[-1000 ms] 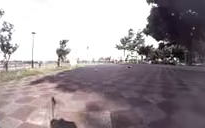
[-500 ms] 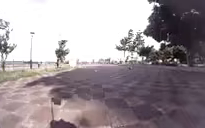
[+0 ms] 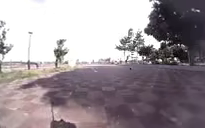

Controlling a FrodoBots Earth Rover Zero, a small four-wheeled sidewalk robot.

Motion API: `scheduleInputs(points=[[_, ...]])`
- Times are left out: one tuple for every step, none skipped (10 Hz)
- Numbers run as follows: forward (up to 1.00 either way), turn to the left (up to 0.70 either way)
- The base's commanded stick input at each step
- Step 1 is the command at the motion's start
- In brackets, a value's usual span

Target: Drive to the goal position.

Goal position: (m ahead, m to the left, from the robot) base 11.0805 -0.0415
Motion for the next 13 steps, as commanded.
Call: scheduleInputs(points=[[0.70,0.00],[0.70,0.00],[0.70,0.00],[0.70,0.00],[0.70,0.00],[0.70,0.00],[0.70,0.00],[0.70,0.00],[0.70,0.00],[0.70,0.00],[0.70,0.00],[0.70,0.00],[0.70,0.00]])
